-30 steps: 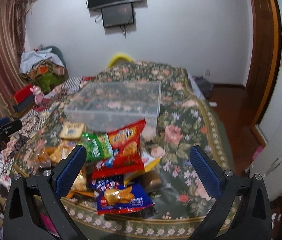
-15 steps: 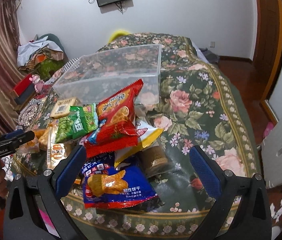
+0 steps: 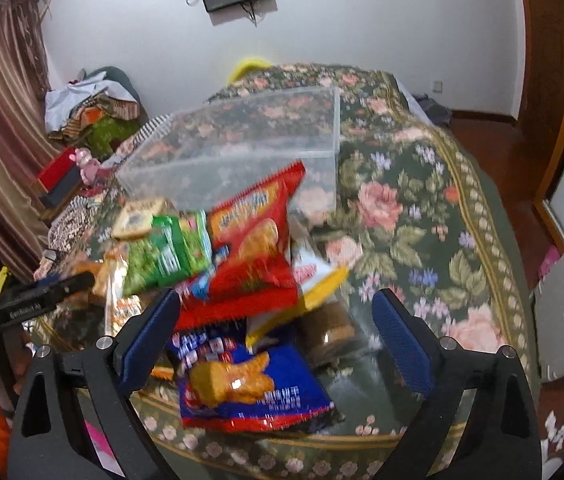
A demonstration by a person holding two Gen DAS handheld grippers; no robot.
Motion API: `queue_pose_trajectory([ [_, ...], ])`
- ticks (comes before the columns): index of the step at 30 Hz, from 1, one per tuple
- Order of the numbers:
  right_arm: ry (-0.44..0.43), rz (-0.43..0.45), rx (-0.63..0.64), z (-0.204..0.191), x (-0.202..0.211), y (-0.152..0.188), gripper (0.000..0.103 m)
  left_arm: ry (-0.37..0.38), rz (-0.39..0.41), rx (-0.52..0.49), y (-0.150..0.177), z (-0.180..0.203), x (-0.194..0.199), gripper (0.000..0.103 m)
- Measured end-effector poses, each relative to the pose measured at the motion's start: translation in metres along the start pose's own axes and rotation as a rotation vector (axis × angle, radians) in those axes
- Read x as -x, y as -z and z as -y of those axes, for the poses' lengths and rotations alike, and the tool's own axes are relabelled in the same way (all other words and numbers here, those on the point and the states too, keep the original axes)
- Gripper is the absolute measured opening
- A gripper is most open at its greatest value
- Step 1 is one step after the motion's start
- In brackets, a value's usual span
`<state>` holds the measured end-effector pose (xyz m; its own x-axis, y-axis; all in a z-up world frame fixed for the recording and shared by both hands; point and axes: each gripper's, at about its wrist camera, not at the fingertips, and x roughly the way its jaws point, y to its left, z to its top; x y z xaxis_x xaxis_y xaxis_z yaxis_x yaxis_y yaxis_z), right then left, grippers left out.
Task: Organize snacks
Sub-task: 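Lower the left tool onto the orange bread bag while the right tool approaches the green pea bag, then grasp the orange bread bag with the left tool while the right tool grasps the green pea bag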
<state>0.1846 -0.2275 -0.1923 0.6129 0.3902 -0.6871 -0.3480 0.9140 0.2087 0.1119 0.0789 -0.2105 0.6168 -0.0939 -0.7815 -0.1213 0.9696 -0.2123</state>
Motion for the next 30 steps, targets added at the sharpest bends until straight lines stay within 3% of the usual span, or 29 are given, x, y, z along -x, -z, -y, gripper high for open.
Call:
queue_pose_trajectory([
  [3,0.006,0.01,0.013,-0.002,-0.004,-0.009,0.087,0.001,0.004,0.006,0.0,-0.002,0.003,0.063],
  [7,0.002,0.002,0.003,-0.004,-0.011,-0.017,0.076,-0.012,0.01,0.013,0.001,-0.009,0.006,0.062],
  [13,-0.075,0.033,0.066,-0.033,-0.002,-0.02,0.076,-0.012,0.023,0.023,0.004,-0.018,0.011,0.061],
  [23,-0.044,0.085,0.096,-0.052,-0.003,-0.032,0.08,-0.012,0.042,0.01,0.009,-0.018,0.014,0.058],
  [26,-0.07,0.108,0.11,-0.056,0.006,-0.034,0.082,-0.006,0.045,0.016,0.01,-0.02,0.016,0.058],
  [30,-0.097,0.061,0.141,-0.065,-0.007,-0.032,0.082,-0.006,0.052,0.027,0.009,-0.022,0.019,0.058],
])
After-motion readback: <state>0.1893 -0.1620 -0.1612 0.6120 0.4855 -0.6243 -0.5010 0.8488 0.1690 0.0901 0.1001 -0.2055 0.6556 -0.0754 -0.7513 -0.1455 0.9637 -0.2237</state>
